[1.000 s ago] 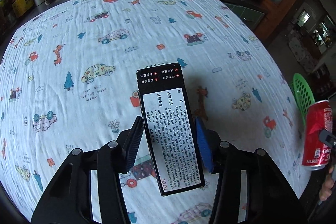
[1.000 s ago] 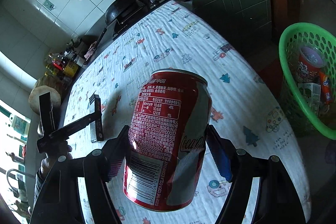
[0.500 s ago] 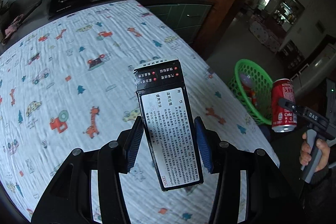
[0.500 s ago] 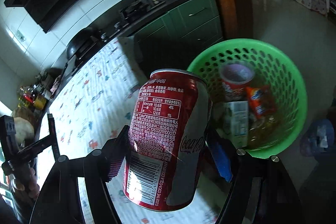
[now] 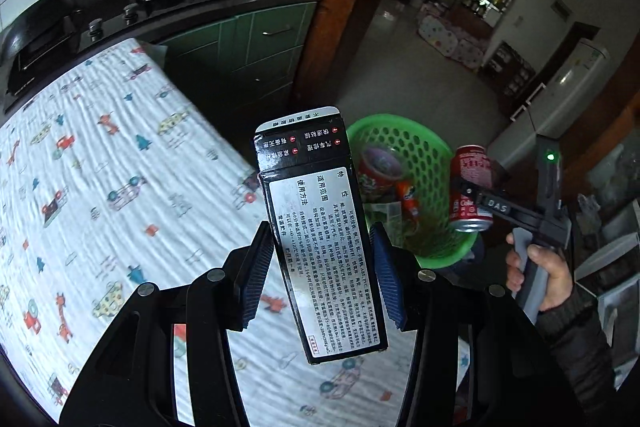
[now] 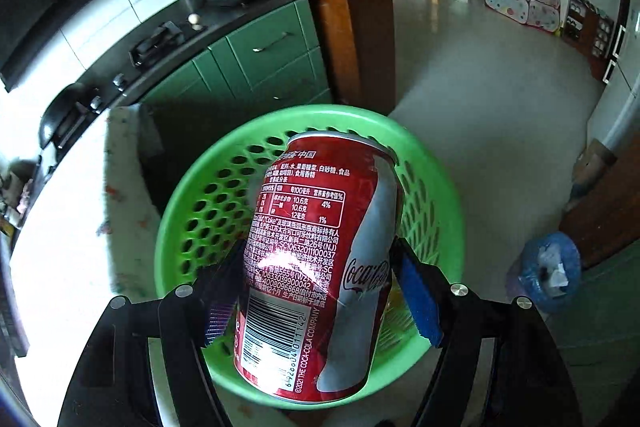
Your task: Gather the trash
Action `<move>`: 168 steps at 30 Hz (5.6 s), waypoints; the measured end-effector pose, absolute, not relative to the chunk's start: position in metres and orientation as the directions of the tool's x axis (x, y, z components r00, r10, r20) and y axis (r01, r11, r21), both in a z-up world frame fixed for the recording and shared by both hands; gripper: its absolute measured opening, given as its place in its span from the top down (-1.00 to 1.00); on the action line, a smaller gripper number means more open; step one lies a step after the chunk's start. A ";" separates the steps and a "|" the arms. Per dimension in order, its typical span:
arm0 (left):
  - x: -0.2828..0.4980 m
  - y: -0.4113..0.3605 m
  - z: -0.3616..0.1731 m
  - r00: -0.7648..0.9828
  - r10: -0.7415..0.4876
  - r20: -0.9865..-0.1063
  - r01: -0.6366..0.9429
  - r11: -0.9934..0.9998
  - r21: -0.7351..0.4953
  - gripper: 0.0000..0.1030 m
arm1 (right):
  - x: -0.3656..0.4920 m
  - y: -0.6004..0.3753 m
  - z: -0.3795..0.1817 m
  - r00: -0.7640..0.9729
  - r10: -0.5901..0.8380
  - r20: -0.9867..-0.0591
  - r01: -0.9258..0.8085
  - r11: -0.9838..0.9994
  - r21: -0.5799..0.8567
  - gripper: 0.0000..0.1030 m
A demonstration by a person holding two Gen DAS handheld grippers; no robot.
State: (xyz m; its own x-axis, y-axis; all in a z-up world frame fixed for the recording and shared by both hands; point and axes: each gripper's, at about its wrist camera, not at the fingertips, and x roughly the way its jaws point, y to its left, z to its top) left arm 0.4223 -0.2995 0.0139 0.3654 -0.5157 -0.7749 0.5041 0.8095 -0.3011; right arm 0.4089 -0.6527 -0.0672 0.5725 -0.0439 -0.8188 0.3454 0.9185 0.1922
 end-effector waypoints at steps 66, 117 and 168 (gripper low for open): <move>0.318 -0.303 -0.008 0.538 -0.444 -0.716 0.543 0.833 -0.108 -0.83 | 0.199 -0.526 -0.047 0.690 -0.080 -0.719 0.223 0.969 0.106 -0.80; 0.133 -0.175 0.005 0.754 -0.308 -0.580 0.431 0.899 0.083 -0.90 | 0.041 -0.429 -0.015 0.789 -0.178 -0.588 0.272 0.959 0.075 -0.86; 0.126 -0.171 0.007 0.755 -0.288 -0.589 0.410 0.908 0.082 -0.90 | 0.039 -0.420 -0.019 0.799 -0.151 -0.582 0.242 0.967 0.082 -0.86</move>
